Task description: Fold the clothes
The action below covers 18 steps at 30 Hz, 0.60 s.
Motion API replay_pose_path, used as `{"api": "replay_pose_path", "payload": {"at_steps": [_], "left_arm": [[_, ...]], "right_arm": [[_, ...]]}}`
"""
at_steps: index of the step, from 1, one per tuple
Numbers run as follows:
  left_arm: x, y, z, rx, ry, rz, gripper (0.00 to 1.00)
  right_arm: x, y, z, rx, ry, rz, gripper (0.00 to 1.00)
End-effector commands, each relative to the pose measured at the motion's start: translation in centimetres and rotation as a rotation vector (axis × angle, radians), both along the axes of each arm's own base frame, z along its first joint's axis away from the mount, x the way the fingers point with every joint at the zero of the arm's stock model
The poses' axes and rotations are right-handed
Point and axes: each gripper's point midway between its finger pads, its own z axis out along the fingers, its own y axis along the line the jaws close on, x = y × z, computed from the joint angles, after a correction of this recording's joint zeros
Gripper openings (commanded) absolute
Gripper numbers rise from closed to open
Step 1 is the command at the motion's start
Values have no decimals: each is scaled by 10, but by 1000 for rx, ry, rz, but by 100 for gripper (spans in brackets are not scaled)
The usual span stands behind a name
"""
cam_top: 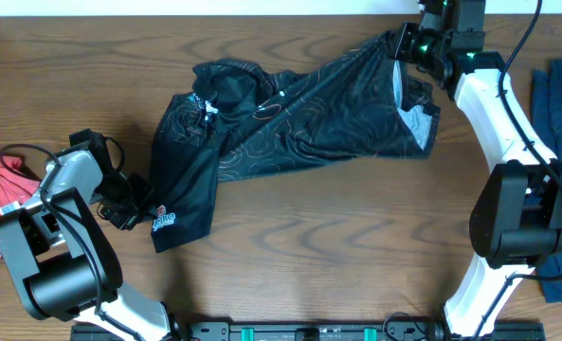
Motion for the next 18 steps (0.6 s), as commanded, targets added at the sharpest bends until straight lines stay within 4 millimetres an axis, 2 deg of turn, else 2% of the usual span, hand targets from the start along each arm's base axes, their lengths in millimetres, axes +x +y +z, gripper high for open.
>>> {"api": "replay_pose_path", "payload": {"at_steps": [1, 6, 11, 12, 13, 14, 16, 18], "left_arm": [[-21, -6, -18, -15, 89, -15, 6], [-21, -6, -18, -15, 89, -15, 6], [-21, -6, -18, -16, 90, -15, 6], [-21, -6, -18, -16, 90, -15, 6], [-21, -6, -18, -16, 90, -15, 6], [-21, -6, -18, -16, 90, -15, 6], [-21, -6, -18, -16, 90, -15, 6], [-21, -6, -18, -16, 90, -15, 6]], "right_arm": [[6, -4, 14, -39, -59, -8, 1], [8, -5, 11, -46, -55, -15, 1], [6, 2, 10, -67, -59, 11, 1], [5, 4, 8, -68, -53, 14, 15], [3, 5, 7, -70, -46, 18, 52], [1, 8, 4, -72, -36, 24, 72], [-3, 11, -4, -78, -6, 35, 82], [-7, 11, -18, -80, 44, 38, 79]]}}
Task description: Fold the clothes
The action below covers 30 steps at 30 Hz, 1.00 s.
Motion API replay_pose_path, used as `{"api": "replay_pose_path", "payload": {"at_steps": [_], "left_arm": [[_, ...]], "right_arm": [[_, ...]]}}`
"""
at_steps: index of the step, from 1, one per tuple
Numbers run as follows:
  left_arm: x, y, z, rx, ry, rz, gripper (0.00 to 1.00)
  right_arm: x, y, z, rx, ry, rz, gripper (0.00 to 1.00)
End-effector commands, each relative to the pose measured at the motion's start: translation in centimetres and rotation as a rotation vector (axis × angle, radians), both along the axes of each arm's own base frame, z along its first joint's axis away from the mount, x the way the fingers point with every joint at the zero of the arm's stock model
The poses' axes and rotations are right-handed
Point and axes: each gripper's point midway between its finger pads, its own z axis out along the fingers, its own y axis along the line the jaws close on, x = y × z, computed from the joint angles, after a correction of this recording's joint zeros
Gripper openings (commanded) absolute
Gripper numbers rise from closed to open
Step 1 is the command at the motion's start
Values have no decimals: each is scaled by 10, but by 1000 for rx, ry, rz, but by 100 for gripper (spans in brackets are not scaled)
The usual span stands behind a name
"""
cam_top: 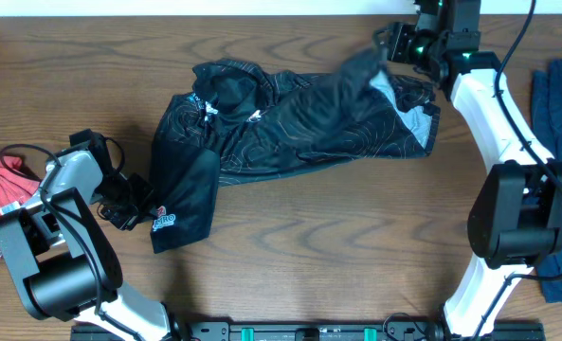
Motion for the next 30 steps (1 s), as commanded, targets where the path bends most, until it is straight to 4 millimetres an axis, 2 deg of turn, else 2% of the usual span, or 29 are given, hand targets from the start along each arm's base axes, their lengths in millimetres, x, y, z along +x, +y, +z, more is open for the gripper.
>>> {"api": "replay_pose_path", "payload": {"at_steps": [1, 3, 5, 7, 11, 13, 15, 19, 24, 30], "left_arm": [[-21, -5, -18, -12, 89, -15, 6], [-21, -5, -18, -12, 89, -15, 6], [-21, -5, -18, -12, 89, -16, 6], [-21, -6, -18, -13, 92, -16, 6], [-22, -6, -18, -13, 92, -16, 6], [-22, -6, -18, -13, 92, -16, 6], [-22, -6, -18, -13, 93, -16, 6], [-22, -6, -18, -13, 92, -16, 6], [-21, -6, -18, -13, 92, -16, 6], [-21, -6, -18, -13, 92, -16, 6]], "right_arm": [[-6, 5, -21, -24, 65, 17, 77], [-17, 4, -48, -31, 164, 18, 70], [-28, 4, -74, -37, 256, 21, 57], [-41, 7, -100, -44, 351, 28, 49], [-56, 19, -135, -57, 450, 53, 45], [-58, 23, -143, -62, 469, 46, 53], [-57, 20, -150, -76, 483, 9, 56], [-52, 19, -159, -61, 487, -23, 55], [-45, 14, -158, -53, 466, -38, 45], [-47, -3, -160, -25, 499, -86, 48]]}}
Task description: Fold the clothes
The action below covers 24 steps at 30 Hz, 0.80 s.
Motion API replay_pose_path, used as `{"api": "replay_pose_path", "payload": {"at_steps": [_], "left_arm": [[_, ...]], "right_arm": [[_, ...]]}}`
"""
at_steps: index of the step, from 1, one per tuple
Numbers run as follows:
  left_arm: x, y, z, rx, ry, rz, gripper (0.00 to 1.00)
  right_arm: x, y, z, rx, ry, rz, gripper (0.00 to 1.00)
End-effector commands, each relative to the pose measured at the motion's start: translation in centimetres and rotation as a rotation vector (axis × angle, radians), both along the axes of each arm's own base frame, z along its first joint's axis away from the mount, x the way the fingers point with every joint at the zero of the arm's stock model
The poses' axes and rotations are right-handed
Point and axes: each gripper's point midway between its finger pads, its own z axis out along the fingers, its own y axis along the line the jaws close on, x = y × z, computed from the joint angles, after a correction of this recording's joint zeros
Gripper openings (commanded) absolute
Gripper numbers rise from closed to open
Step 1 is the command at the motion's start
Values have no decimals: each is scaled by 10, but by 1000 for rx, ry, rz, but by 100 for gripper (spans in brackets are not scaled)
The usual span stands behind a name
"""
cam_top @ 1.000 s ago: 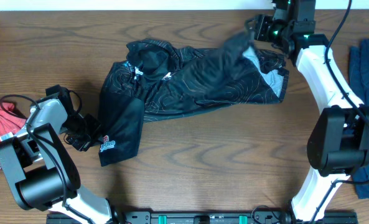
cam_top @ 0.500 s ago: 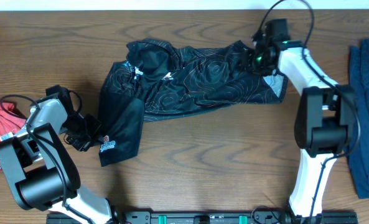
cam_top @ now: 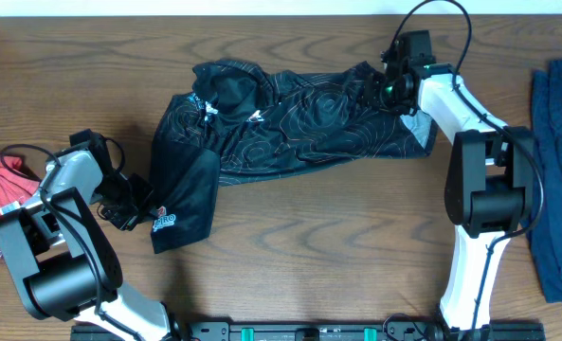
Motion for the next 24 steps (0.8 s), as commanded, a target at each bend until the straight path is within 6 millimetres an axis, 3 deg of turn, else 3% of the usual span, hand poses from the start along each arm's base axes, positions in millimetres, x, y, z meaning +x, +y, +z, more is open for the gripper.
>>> {"api": "replay_pose_path", "payload": {"at_steps": [1, 9, 24], "left_arm": [[-21, -5, -18, -8, 88, -16, 6], [-21, -5, -18, -8, 89, -16, 6], [-21, -5, -18, -8, 88, -16, 6]], "right_arm": [[0, -18, -7, 13, 37, -64, 48], [0, -47, -6, 66, 63, -126, 44], [6, -24, 1, 105, 23, -76, 42]]}}
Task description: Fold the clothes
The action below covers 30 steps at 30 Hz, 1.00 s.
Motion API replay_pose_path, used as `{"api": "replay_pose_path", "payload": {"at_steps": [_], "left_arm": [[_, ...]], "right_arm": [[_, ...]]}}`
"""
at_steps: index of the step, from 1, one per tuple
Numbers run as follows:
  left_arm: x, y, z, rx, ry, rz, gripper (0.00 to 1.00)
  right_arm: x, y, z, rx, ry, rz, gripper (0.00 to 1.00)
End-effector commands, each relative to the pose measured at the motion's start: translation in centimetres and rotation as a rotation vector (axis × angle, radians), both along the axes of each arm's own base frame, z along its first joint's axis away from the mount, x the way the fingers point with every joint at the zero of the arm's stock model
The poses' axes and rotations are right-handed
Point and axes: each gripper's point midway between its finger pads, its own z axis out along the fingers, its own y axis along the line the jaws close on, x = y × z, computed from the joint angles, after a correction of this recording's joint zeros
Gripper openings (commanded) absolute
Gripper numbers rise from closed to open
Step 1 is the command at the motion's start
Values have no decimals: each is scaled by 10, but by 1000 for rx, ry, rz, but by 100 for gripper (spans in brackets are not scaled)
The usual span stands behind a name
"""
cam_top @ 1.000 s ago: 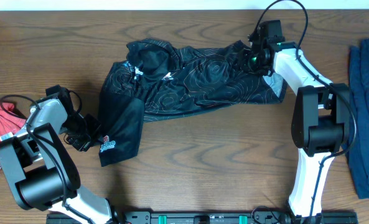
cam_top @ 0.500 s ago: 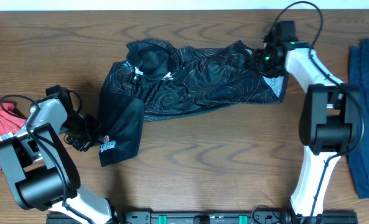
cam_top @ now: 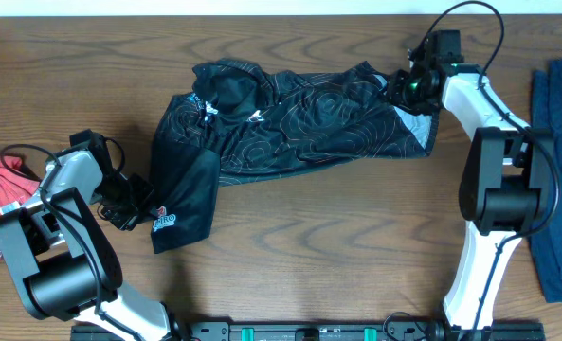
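A black shirt (cam_top: pixel 290 118) with thin white line patterns lies spread across the middle of the table, collar at the upper left. Its left sleeve (cam_top: pixel 181 204), bearing a small logo, hangs toward the front. My left gripper (cam_top: pixel 134 204) sits low against the outer edge of that sleeve; its fingers are too dark to read. My right gripper (cam_top: pixel 401 87) rests at the shirt's right end, over the hem where the grey lining (cam_top: pixel 415 125) shows. No cloth is lifted by it.
A red garment lies at the left table edge beside the left arm. A blue cloth (cam_top: pixel 557 161) runs along the right edge. The table's back edge meets a white wall just behind the right gripper.
My right gripper has shifted a little to the right, from on top of the shirt's right part to its right end. The cloth stayed flat where it lay. The left arm has not moved.
My right gripper first held the shirt's right end stretched out at the back right corner. Then that end was raised and carried left over the body. Later the gripper was down on the shirt, and now it sits at the right hem with the cloth lying flat.
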Motion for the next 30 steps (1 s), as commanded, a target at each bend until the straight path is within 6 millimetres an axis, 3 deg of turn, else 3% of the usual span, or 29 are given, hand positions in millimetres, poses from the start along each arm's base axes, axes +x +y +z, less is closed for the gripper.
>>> {"api": "replay_pose_path", "payload": {"at_steps": [1, 4, 6, 9, 16, 23, 30], "left_arm": [[-21, -5, -18, -7, 88, -16, 6], [-21, -5, -18, -8, 89, -17, 6], [-21, -5, -18, -8, 89, -17, 6], [-21, -5, -18, -8, 89, -16, 6], [-21, -5, -18, -8, 89, -16, 6], [-22, -5, -17, -9, 92, -17, 6], [-21, -6, -17, -14, 90, -15, 6]], "right_arm": [[-1, 13, -2, 28, 11, 20, 42], [-3, 12, -3, 28, 22, 20, 39], [-4, 13, -4, 28, 25, 20, 31], [-4, 13, -4, 28, 25, 21, 2], [2, 7, 3, 25, 2, 9, 1], [10, -29, 61, -8, -66, -24, 1], [-5, -57, 119, -75, -108, -47, 1]]}}
